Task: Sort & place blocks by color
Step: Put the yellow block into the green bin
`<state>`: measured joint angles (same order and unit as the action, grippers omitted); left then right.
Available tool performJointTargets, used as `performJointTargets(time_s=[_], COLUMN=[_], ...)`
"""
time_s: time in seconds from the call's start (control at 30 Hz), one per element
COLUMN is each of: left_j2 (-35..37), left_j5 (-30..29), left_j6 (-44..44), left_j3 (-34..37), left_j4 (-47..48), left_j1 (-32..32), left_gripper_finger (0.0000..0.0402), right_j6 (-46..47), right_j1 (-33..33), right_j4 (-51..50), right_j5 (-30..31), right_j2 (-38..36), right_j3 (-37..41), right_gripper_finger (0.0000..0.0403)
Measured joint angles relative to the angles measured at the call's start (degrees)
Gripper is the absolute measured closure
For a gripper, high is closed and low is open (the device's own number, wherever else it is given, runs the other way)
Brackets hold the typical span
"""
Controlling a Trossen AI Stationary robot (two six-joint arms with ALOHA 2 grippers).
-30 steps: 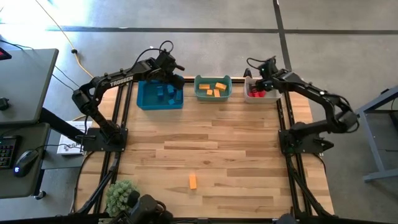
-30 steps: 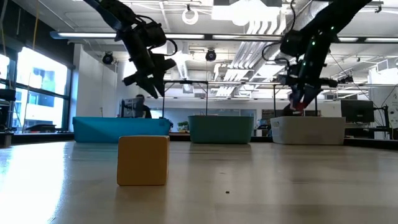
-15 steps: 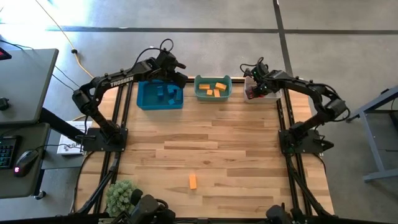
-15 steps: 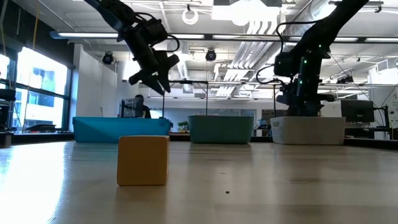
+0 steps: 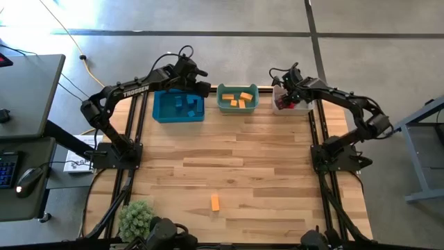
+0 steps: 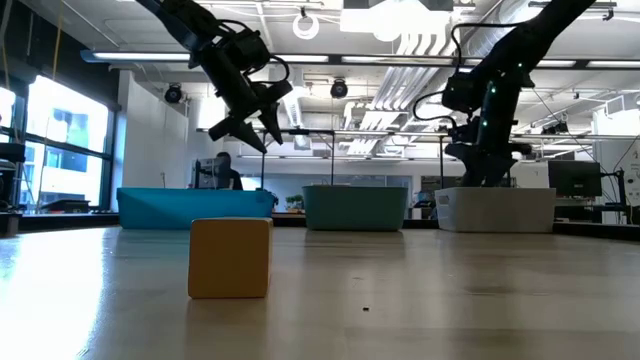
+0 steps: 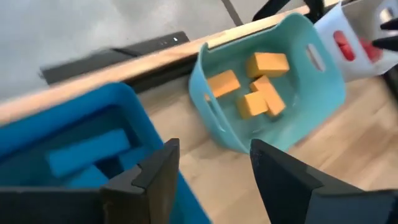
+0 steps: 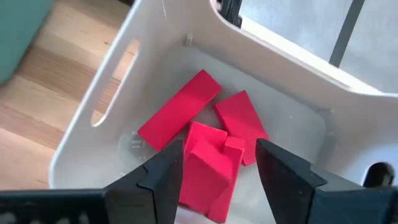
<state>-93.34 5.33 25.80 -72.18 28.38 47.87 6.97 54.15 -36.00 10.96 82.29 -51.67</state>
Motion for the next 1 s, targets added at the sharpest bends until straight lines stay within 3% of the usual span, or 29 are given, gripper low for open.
performJointTargets(time_s=[0.2,0.67,1.0], left_j2=[0.0,0.0,0.0], left_j5=[3.3,2.6,2.6], left_j6=[9.4,16.2,21.2], left_j3=[0.0,0.0,0.0], left_j4=[0.0,0.0,0.5], left_j1=[-1.9,-12.9,-22.4], left_gripper_finger=[0.0203,0.0211,0.0212], right_j6=[-1.0,0.5,7.3], right_j1=[0.0,-0.2,-1.7], right_j4=[0.3,0.3,-3.4], right_j5=[-0.4,-3.9,-12.6], right_j2=[-3.1,-9.7,-10.7], right_j3=[0.0,0.0,0.0], right_gripper_finger=[0.0215,0.0214,0.0214])
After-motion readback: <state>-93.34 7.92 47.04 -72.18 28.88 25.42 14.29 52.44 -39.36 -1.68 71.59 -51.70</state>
